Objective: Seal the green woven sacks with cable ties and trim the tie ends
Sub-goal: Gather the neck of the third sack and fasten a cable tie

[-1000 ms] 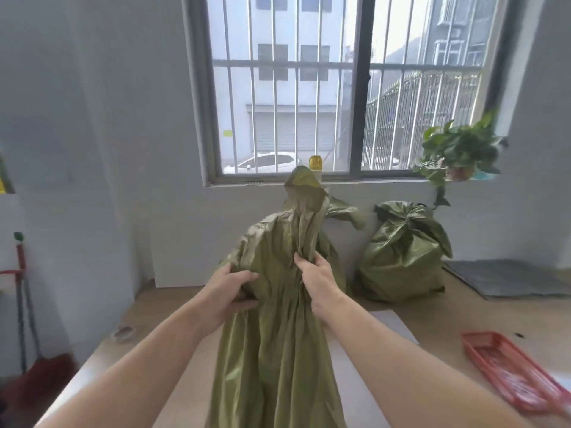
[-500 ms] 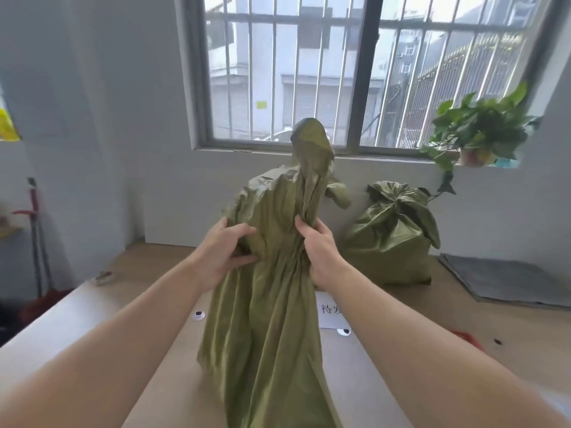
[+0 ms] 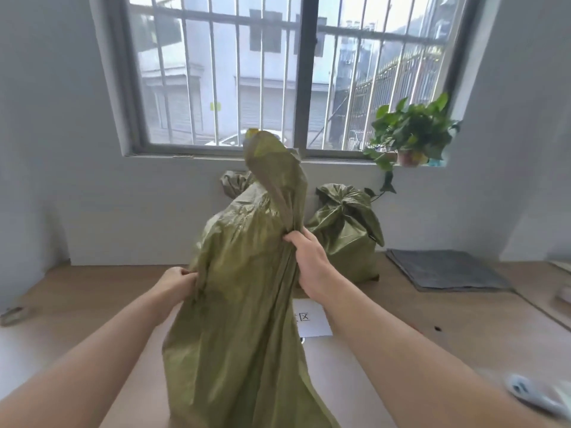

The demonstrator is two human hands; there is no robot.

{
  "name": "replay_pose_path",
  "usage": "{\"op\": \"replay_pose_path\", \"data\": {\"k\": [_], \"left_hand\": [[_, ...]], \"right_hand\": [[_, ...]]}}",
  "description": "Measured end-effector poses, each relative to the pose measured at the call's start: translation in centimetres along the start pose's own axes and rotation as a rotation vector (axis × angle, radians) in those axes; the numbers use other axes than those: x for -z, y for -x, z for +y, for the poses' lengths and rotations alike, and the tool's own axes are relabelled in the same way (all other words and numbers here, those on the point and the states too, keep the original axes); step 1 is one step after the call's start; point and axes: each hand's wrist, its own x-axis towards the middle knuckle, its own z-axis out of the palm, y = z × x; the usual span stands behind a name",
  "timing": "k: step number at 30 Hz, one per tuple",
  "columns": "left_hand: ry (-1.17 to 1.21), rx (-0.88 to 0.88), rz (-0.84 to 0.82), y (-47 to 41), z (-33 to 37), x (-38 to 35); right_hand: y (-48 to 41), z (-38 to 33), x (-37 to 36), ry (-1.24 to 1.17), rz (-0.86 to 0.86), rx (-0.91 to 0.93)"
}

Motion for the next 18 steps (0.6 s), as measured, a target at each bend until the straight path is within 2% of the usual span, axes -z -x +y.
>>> {"op": "replay_pose_path", "data": {"k": [2, 4, 6, 9, 14, 16, 18], "left_hand": [[0.132, 0.128, -0.226, -0.4, 0.1, -0.5], [0.165, 0.171, -0.412, -1.3, -0.4, -0.5], [0.188, 0.143, -0.41, -1.6, 0.2, -1.5], [0.478, 0.124, -0.32, -1.8, 1.6, -2.5], [0.159, 0.144, -0.577, -0.6, -0.3, -1.0], [0.184, 0.133, -0.621, -0.2, -0.3, -1.2], [0.218, 0.075, -0.582, 0.4, 0.5, -1.6]], "right_hand": [[-0.1, -0.6, 0.0, 0.004, 0.012, 0.011], [-0.1, -1.0, -0.2, -0.023, 0.031, 0.006], [0.2, -1.3, -0.3, -0.044, 0.024, -0.003], [0.6, -1.8, -0.3, -0.055, 0.01, -0.006], [1.5, -1.7, -0.4, -0.058, 0.023, -0.022], [1.8, -1.3, -0.5, -0.045, 0.027, -0.028], [2.0, -1.0, -0.5, -0.038, 0.037, -0.033]]}}
